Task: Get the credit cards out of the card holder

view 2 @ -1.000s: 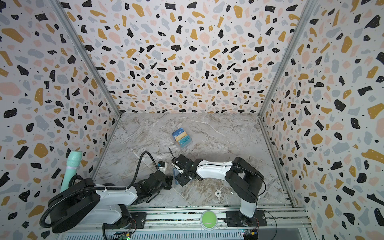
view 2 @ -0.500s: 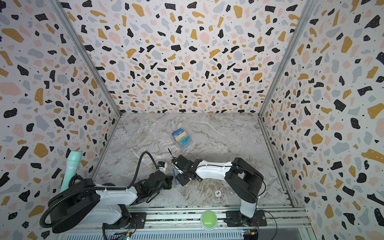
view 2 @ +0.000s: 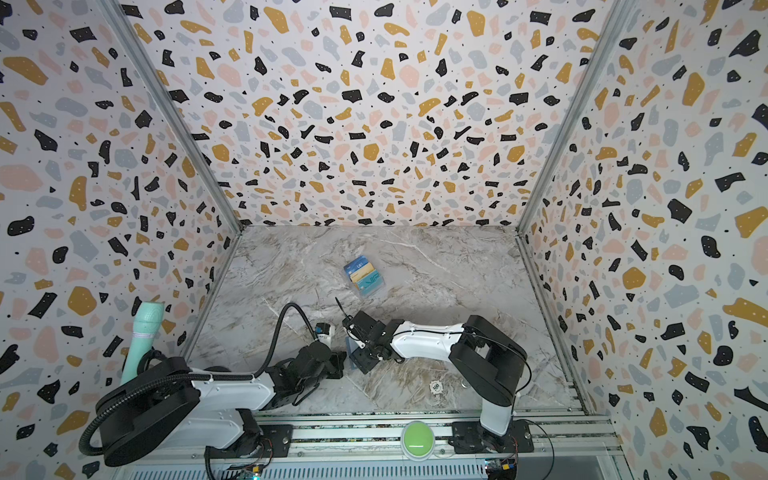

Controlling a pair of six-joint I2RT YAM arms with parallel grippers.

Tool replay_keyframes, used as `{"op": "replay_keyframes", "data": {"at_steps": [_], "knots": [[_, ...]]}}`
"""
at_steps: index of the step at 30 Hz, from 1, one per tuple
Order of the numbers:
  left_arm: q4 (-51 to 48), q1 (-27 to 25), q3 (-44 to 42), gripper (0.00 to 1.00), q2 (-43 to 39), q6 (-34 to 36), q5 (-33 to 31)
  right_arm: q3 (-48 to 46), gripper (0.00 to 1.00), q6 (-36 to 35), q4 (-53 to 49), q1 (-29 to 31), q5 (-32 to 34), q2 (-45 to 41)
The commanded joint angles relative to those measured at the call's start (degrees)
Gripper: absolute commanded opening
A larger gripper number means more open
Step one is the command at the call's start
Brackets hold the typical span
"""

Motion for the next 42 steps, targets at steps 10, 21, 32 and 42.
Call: {"op": "replay_keyframes", "data": {"at_steps": [10, 21, 32, 42], "knots": [[-1.79, -0.06, -0.56, 0.0, 0.03, 0.43, -0.55, 2.13, 0.67, 0.76, -4.79, 0.89, 6.37, 2.03], [-1.63, -0.06, -0.73, 0.0, 0.19, 0.4, -0.55, 2.14, 0.59, 2.09, -6.8, 0.99, 11.32, 1.4], [-1.46, -0.06, -0.73, 0.0, 0.3, 0.4, -0.55, 2.42, 0.57, 3.04, -7.33, 0.9, 12.58, -0.66], [-1.01, -0.06, -0.64, 0.0, 0.62, 0.43, -0.36, 1.9, 0.51, 3.55, -7.52, -0.27, 13.76, -2.88]]}}
